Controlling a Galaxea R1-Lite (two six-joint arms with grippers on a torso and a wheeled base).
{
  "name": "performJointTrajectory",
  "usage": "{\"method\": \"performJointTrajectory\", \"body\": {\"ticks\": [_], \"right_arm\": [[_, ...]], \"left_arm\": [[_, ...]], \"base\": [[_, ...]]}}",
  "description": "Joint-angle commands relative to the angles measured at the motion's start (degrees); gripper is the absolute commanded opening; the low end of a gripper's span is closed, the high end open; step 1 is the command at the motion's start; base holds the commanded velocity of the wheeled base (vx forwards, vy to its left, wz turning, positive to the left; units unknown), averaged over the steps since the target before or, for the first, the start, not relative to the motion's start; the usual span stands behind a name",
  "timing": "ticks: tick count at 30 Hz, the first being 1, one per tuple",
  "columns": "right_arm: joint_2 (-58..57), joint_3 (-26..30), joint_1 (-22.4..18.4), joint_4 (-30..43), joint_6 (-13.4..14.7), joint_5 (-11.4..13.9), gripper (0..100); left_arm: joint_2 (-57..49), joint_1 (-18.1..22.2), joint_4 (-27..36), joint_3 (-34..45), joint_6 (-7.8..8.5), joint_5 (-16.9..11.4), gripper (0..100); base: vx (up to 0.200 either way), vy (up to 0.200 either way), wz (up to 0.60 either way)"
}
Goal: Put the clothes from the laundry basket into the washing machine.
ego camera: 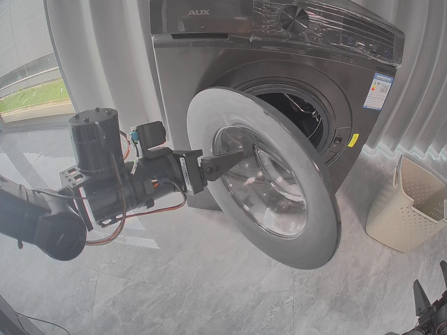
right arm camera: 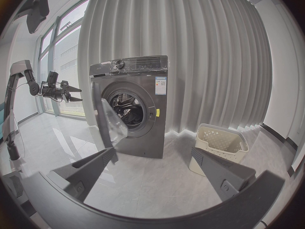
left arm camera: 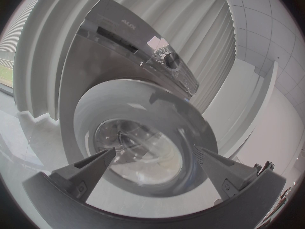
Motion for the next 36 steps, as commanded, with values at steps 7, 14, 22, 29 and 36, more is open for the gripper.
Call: {"method": "performJointTrajectory", "body": {"ticks": [7, 14, 22, 29, 36], "right_arm": [[-0.4, 1.0, 0.0, 0.0, -0.1, 0.0, 100], [-0.4, 1.0, 0.1, 0.0, -0.1, 0.0, 100], [-0.4, 1.0, 0.0, 0.0, -0.1, 0.0, 100], [-0.7, 1.0, -0.1, -0.1, -0.5, 0.0, 100], [-0.8, 1.0, 0.0, -1.1, -0.7, 0.4, 100]], "left_arm": [[-12.2, 0.8, -0.5, 14.3, 3.02, 4.1, 100], [-29.8, 9.2, 0.6, 24.6, 6.80, 6.5, 100], [-45.3, 18.6, 3.8, 36.3, 14.62, 6.8, 100], [-65.6, 25.6, 12.8, 43.6, 15.59, 8.5, 100], [-87.9, 30.3, 37.5, 42.9, 16.12, 7.9, 100]], "base": [[0.000, 0.000, 0.00], [0.000, 0.000, 0.00], [0.000, 0.000, 0.00], [0.000, 0.000, 0.00], [0.000, 0.000, 0.00]]}}
